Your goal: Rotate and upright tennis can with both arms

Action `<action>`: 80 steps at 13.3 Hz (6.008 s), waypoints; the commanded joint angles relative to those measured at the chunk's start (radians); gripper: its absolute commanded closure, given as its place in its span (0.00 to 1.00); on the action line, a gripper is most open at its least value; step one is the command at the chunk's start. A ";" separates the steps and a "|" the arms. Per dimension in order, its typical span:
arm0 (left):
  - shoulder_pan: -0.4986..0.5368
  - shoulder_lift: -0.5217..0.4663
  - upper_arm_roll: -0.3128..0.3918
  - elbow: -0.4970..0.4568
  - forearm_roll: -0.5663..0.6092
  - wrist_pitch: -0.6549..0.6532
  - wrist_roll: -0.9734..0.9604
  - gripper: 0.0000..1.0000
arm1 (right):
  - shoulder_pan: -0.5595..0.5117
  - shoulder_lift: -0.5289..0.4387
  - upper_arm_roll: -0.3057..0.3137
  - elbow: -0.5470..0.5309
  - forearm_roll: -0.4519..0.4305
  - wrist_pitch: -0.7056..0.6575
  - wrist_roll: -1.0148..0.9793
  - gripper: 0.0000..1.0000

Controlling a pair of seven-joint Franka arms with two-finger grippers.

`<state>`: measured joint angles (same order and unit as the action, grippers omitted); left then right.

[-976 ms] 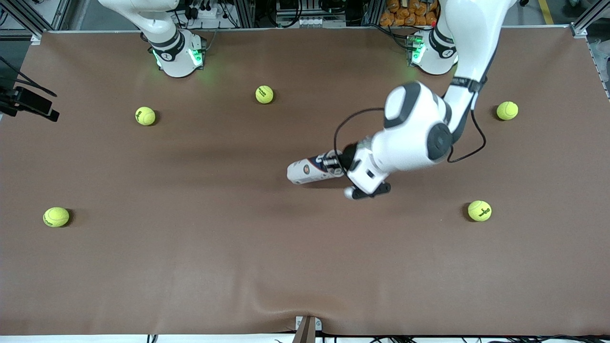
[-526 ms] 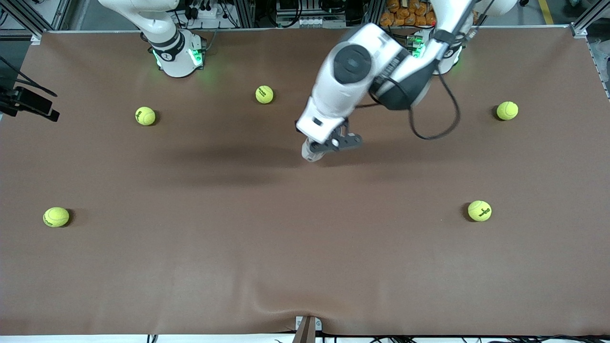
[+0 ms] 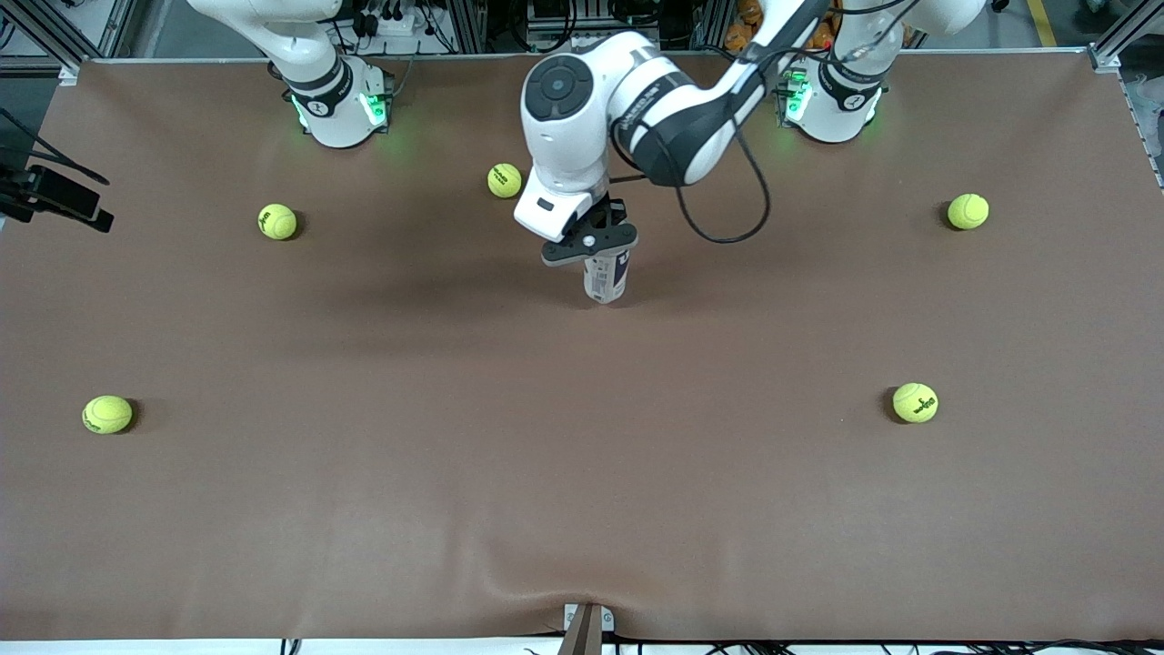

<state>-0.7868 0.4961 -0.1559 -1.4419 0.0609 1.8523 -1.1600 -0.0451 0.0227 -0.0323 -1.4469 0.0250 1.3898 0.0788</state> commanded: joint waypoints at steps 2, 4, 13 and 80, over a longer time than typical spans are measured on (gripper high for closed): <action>-0.012 0.025 0.009 0.023 0.020 -0.018 -0.026 1.00 | 0.005 -0.009 -0.003 0.005 0.015 -0.011 0.016 0.00; -0.012 0.035 0.007 0.023 0.022 -0.016 -0.026 1.00 | 0.005 -0.009 -0.003 0.003 0.015 -0.011 0.015 0.00; -0.012 0.065 0.004 0.026 0.007 -0.001 -0.023 1.00 | 0.005 -0.009 -0.005 0.003 0.015 -0.011 0.016 0.00; 0.724 -0.536 0.205 -0.098 -0.036 -0.390 1.132 0.00 | 0.022 -0.006 -0.006 0.011 -0.011 -0.002 -0.117 0.00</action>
<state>-0.0633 -0.0194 0.0434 -1.5218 0.0385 1.4504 -0.0201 -0.0344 0.0227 -0.0303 -1.4446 0.0222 1.3925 -0.0273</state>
